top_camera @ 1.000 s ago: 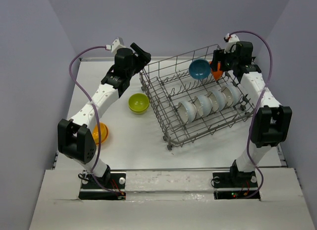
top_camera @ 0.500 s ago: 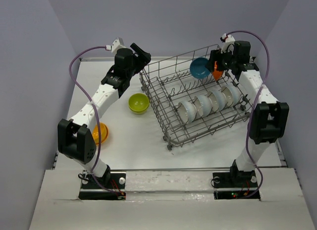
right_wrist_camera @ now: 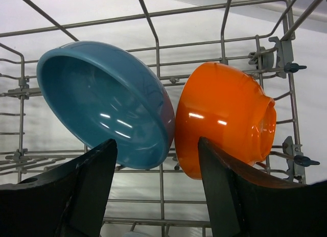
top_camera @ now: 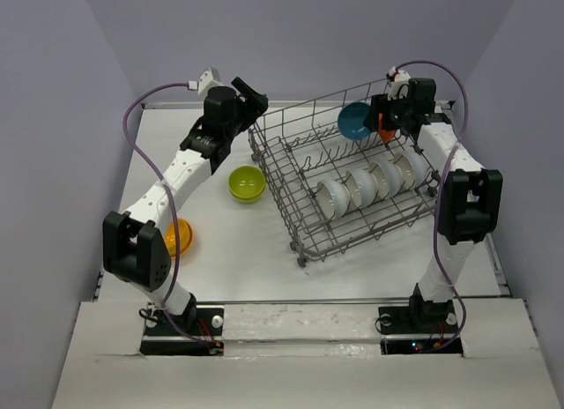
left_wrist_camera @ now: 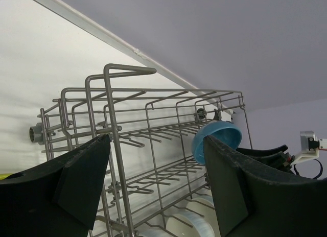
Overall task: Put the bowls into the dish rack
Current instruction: Pick up the bowl from the dish rack.
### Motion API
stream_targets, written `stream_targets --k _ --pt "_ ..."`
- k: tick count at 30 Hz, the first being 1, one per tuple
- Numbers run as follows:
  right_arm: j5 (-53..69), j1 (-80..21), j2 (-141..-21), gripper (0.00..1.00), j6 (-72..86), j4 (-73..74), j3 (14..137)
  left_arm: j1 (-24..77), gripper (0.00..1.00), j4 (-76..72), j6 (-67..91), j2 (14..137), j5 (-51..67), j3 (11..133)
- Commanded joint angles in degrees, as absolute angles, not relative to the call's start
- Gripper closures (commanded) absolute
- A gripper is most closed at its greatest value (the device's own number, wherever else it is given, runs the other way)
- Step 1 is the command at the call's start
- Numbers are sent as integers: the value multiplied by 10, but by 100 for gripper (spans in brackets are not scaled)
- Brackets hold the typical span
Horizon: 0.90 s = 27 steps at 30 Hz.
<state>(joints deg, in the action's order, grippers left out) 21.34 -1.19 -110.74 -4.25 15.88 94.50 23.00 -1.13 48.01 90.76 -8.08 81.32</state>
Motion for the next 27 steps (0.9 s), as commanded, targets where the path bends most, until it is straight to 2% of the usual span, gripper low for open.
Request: stream_targets --k 1,27 --pt "203 -9 -1101 30 -42 117 971 226 18 -45 470 896 -95 808" --pt "207 -14 -1143 33 -40 94 1007 226 18 -43 465 902 -103 810"
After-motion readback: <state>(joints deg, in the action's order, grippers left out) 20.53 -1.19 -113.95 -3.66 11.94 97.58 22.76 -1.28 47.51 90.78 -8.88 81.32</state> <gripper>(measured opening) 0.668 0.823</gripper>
